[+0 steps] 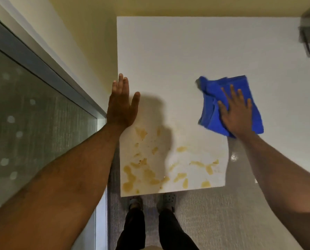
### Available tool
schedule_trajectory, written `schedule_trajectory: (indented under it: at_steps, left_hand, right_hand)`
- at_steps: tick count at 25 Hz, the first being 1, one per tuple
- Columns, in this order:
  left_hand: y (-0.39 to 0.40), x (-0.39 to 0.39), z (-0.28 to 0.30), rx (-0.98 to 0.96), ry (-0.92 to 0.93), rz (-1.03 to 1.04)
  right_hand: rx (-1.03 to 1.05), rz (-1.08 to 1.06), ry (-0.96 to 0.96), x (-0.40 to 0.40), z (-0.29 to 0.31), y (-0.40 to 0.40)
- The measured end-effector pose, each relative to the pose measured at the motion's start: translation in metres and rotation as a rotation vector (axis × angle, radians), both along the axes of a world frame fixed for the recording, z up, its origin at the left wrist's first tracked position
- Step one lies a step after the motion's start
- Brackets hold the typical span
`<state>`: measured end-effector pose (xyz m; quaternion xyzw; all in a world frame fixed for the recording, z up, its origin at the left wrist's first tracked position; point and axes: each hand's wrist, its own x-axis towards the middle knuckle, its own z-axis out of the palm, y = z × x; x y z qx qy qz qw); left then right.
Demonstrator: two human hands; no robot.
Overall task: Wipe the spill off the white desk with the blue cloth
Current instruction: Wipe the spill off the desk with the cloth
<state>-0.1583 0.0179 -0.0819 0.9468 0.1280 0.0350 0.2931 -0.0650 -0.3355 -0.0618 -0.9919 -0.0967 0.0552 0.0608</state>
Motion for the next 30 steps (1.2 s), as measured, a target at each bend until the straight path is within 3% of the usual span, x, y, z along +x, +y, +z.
schedule_trajectory:
  at_steps: [4, 8, 11, 13, 17, 19, 25, 28, 30]
  left_hand:
    - [0.003, 0.002, -0.002, -0.055, -0.02, 0.008]
    - [0.013, 0.006, 0.003, -0.057, 0.04, -0.087]
    - [0.027, 0.003, 0.004, -0.045, 0.073, -0.179]
    - [0.042, 0.009, 0.005, 0.004, 0.126, -0.246]
    - [0.057, 0.024, 0.0, 0.049, 0.15, -0.321]
    - [0.053, 0.029, -0.004, 0.004, 0.132, -0.294]
    - [0.048, 0.035, -0.007, -0.088, 0.115, -0.204]
    - [0.046, 0.033, -0.003, -0.078, 0.068, -0.212]
    - [0.049, 0.033, -0.003, -0.038, 0.091, -0.23]
  right_hand:
    - [0.02, -0.214, 0.058, 0.018, -0.001, 0.057]
    - [0.032, 0.012, 0.02, -0.026, -0.005, 0.125]
    - [0.045, 0.225, 0.025, -0.082, -0.004, 0.098]
    - [0.102, 0.25, 0.005, -0.095, 0.0, 0.056]
    - [0.17, -0.097, -0.019, -0.045, 0.001, 0.023]
    - [0.124, -0.129, -0.048, -0.019, -0.001, 0.046]
    - [0.13, 0.228, -0.063, -0.044, -0.006, 0.149]
    - [0.146, 0.569, 0.02, -0.105, -0.005, 0.123]
    - [0.175, 0.63, 0.066, -0.119, -0.001, 0.083]
